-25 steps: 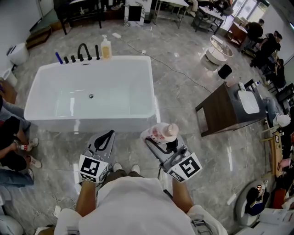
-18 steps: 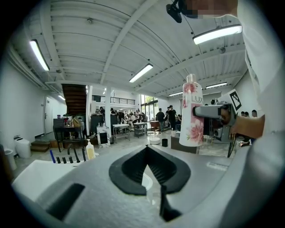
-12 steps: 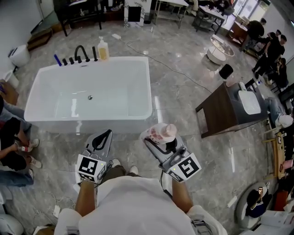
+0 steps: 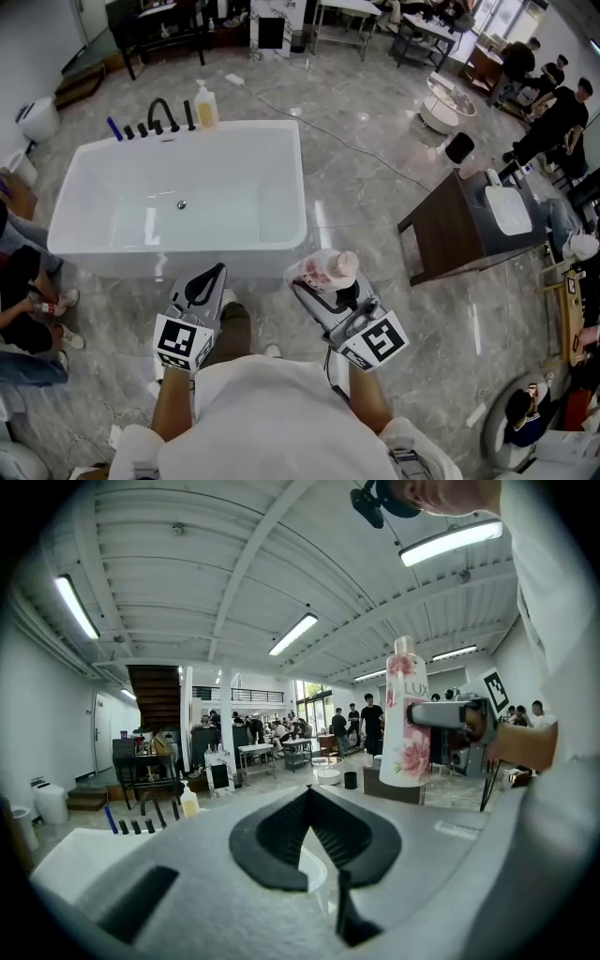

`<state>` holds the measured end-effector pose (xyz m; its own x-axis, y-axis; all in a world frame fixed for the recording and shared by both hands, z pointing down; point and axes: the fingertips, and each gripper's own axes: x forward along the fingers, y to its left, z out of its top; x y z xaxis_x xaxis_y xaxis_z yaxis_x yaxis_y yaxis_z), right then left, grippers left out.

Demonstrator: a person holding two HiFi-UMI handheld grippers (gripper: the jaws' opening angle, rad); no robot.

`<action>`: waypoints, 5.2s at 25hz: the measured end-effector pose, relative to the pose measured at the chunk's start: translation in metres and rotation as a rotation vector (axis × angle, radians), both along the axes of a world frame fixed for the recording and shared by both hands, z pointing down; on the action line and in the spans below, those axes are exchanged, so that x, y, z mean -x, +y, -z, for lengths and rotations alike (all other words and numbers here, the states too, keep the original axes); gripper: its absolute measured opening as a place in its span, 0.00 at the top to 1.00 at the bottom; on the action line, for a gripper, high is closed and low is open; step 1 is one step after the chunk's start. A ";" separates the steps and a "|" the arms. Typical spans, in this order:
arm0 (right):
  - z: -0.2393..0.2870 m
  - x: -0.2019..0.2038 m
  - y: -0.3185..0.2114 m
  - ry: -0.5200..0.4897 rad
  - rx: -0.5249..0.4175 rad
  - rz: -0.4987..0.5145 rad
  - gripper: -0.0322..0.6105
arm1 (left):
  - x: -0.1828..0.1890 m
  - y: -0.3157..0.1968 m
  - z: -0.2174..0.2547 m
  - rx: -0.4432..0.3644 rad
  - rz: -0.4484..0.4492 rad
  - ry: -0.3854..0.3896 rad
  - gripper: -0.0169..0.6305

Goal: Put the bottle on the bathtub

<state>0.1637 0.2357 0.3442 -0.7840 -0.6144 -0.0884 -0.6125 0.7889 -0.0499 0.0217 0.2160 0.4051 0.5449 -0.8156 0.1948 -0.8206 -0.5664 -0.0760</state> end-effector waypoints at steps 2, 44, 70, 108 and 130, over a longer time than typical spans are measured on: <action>-0.001 0.003 -0.004 -0.003 -0.001 0.000 0.57 | 0.003 -0.005 -0.001 -0.002 0.000 -0.002 0.96; -0.002 0.161 -0.386 0.023 0.080 -0.106 0.57 | 0.149 -0.396 -0.011 0.049 -0.114 0.102 0.96; -0.041 0.132 -0.493 0.086 0.060 0.009 0.57 | 0.092 -0.423 -0.054 0.118 -0.060 0.083 0.96; -0.476 0.207 -0.901 0.221 0.149 -0.146 0.57 | 0.154 -0.471 -0.386 0.556 0.078 0.163 0.96; -0.518 0.214 -0.971 0.132 0.158 -0.245 0.51 | 0.155 -0.457 -0.407 0.593 0.112 0.149 0.96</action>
<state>-0.0502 -0.7357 0.8621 -0.6091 -0.7845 0.1163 -0.7929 0.6056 -0.0677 -0.1332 -0.2411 0.8120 0.5185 -0.6454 0.5609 -0.8551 -0.3867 0.3454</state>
